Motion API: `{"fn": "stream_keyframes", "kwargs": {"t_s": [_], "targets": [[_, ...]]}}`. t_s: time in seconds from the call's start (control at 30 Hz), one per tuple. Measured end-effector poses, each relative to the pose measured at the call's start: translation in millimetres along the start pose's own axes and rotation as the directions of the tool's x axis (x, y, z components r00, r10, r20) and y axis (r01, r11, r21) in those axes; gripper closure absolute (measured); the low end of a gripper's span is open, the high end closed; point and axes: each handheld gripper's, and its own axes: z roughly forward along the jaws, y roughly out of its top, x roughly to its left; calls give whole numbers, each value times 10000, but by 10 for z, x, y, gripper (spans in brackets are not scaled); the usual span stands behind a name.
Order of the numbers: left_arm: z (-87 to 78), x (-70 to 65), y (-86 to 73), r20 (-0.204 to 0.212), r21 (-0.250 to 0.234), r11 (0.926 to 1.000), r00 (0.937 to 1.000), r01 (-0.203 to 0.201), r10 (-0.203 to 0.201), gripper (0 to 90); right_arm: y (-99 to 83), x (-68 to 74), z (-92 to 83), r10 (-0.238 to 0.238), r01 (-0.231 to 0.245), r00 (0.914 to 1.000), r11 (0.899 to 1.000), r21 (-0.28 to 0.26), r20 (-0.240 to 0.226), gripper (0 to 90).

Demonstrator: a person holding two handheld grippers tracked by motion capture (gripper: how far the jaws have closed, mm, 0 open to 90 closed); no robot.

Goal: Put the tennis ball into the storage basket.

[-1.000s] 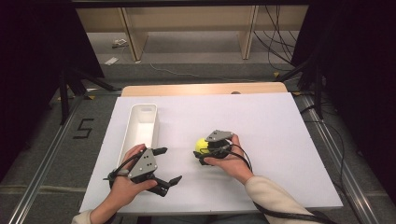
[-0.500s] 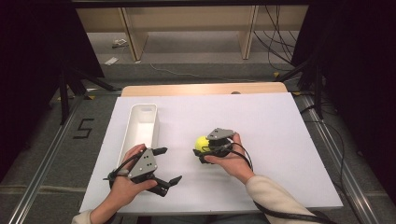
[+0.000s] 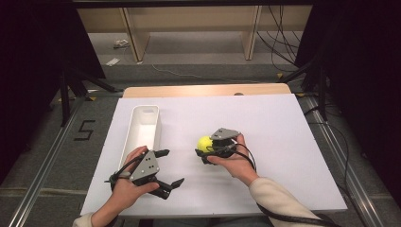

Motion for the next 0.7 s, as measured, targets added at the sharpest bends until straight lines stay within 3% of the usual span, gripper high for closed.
{"fn": "stream_keyframes", "kwargs": {"t_s": [0.7], "targets": [[5,-5,1,28,17,10000,10000,-38,38,0,86,39,-66,-78,76,10000,9992,-404,-34,266]]}}
